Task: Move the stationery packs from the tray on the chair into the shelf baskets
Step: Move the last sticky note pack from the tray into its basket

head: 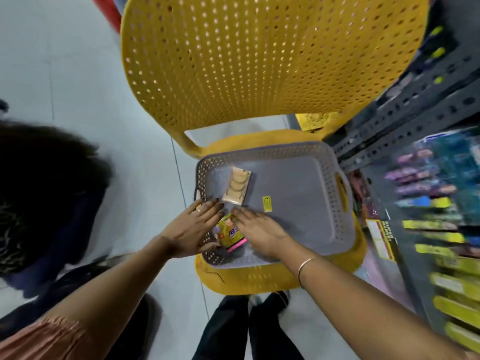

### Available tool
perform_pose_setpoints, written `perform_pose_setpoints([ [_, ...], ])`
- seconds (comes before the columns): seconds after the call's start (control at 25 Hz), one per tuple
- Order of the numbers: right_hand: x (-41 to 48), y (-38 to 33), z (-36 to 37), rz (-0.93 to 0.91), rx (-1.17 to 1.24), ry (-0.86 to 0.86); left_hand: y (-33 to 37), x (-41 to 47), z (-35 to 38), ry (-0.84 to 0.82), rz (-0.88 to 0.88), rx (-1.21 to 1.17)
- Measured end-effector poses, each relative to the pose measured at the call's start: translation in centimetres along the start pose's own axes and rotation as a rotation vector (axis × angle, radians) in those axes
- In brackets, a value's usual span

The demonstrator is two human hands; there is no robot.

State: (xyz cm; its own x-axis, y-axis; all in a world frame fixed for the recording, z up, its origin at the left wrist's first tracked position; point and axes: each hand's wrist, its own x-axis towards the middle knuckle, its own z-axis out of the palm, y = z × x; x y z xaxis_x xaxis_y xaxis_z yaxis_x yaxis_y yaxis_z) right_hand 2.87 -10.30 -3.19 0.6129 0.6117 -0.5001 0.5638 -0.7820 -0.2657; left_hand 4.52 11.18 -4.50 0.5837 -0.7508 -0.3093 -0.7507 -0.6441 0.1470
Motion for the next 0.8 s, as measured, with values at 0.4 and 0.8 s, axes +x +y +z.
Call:
perform_pose_setpoints([
  [0.4, 1.0, 1.0, 3.0, 0.051, -0.002, 0.113, 0.1, 0.1, 0.4, 0.053, -0.009, 0.056],
  [0.8, -6.0, 5.6, -1.5, 0.351, 0.162, 0.218, 1.4, 1.0, -2.8, 0.035, -0.026, 0.102],
])
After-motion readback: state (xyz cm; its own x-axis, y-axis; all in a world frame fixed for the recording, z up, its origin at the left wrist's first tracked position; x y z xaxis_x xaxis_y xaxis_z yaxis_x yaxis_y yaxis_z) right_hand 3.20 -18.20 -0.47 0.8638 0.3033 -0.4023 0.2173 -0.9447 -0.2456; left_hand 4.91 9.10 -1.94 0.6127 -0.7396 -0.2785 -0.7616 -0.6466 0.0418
